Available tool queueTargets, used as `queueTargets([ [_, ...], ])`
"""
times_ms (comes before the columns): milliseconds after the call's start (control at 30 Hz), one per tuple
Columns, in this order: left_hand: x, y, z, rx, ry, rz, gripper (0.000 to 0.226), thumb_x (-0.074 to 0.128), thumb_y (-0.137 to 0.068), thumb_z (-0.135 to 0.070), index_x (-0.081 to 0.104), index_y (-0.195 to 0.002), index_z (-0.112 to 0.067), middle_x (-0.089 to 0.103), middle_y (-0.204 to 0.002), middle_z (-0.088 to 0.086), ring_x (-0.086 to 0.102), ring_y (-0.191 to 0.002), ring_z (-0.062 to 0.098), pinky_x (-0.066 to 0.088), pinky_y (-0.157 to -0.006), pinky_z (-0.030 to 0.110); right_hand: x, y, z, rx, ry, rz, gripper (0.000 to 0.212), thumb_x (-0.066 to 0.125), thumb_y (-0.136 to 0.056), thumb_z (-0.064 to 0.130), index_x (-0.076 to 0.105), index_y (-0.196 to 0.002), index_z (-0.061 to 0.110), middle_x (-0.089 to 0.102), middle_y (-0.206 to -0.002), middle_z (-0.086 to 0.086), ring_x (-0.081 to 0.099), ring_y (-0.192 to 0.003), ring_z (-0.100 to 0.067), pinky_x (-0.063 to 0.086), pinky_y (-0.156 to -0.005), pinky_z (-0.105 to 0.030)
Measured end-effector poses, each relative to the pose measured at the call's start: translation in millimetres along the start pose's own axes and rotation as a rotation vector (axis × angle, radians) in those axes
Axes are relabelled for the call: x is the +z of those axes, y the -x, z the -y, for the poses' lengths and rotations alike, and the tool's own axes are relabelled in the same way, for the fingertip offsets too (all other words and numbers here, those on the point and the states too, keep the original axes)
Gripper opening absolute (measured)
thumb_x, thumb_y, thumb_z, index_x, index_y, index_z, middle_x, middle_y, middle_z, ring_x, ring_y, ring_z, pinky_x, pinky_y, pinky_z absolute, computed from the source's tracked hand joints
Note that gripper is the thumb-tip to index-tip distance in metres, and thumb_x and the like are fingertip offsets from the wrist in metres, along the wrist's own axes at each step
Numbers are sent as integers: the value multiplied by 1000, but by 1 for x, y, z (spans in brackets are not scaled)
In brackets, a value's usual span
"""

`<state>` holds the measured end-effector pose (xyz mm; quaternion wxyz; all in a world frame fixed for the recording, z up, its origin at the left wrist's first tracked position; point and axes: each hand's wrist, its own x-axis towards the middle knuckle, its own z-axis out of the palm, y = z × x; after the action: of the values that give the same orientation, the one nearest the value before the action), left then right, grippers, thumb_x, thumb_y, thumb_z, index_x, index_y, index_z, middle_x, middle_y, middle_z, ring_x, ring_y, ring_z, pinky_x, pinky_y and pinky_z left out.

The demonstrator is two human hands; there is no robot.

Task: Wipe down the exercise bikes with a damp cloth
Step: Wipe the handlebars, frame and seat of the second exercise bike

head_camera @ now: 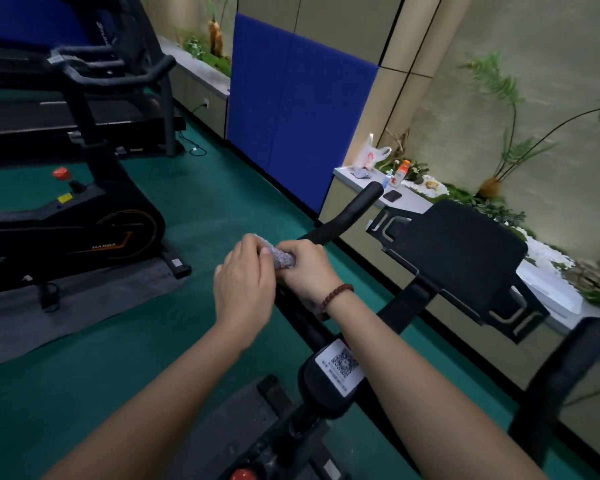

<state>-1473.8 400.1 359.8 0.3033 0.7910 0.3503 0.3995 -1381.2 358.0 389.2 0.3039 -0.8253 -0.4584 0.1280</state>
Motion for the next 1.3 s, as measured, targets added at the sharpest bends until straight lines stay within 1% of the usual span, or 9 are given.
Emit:
queueTargets([
  [100, -16, 10, 4, 5, -28, 27, 14, 34, -96, -18, 36, -83, -15, 46, -82, -2, 49, -83, 26, 26, -71, 33, 0, 15, 5, -1, 83, 0, 27, 66, -77, 14, 50, -56, 21, 56, -61, -3, 54, -65, -21, 39, -55, -25],
  [200, -33, 25, 4, 6, -46, 16, 14, 35, -96, -18, 38, -84, -13, 47, -81, 0, 50, -81, 30, 27, -69, 33, 6, 36, 9, -25, 250, 42, 10, 61, -78, 11, 60, -71, 18, 64, -76, -9, 61, -79, -29, 45, -61, -29],
  [367, -58, 55, -1, -23, -64, -61, 16, 34, -96, -19, 42, -87, -9, 54, -81, 6, 52, -79, 33, 34, -68, 39, 15, 72, 17, -59, 389, 176, 15, 53, -76, 8, 52, -72, 22, 55, -80, -8, 58, -87, -34, 52, -76, -41],
  [567, -79, 109, -3, -130, -130, -134, 14, 36, -95, -19, 45, -90, -10, 59, -85, 12, 54, -81, 35, 32, -65, 36, 22, 115, 25, -154, 283, 169, 13, 57, -78, 10, 52, -68, 17, 65, -86, -13, 60, -88, -33, 41, -65, -28],
  [667, -89, 145, -1, -182, -168, -161, 13, 37, -95, -21, 46, -92, -12, 60, -85, 9, 55, -81, 34, 37, -67, 38, 26, 139, 30, -181, 147, 223, 23, 58, -80, 11, 47, -60, 15, 62, -79, -14, 60, -84, -32, 35, -61, -25],
  [933, -152, 232, 12, -330, -346, -228, 7, 44, -90, -21, 47, -88, -16, 54, -78, -1, 53, -75, 28, 34, -61, 33, 71, 198, 57, -214, -78, 331, 13, 60, -81, 16, 63, -87, 6, 65, -84, -11, 59, -83, -27, 44, -65, -28],
  [1033, -180, 254, 19, -380, -413, -255, 4, 49, -86, -21, 48, -85, -17, 55, -82, -3, 54, -75, 26, 38, -64, 33, 87, 219, 79, -269, -125, 361, 9, 61, -79, 15, 61, -77, 6, 57, -66, -3, 55, -72, -21, 37, -58, -24],
  [1167, -214, 292, 32, -440, -453, -312, 9, 52, -83, -19, 53, -89, -13, 57, -84, -2, 56, -78, 26, 42, -71, 35, 119, 246, 102, -309, -204, 431, 17, 62, -80, 19, 64, -78, 2, 62, -69, -7, 57, -68, -20, 40, -53, -23],
  [1300, -250, 332, 52, -544, -485, -359, 9, 52, -83, -19, 54, -89, -13, 60, -87, 3, 56, -81, 27, 45, -75, 39, 159, 272, 119, -307, -226, 528, 29, 55, -88, 23, 47, -62, 12, 47, -58, 1, 44, -56, -14, 31, -42, -14],
])
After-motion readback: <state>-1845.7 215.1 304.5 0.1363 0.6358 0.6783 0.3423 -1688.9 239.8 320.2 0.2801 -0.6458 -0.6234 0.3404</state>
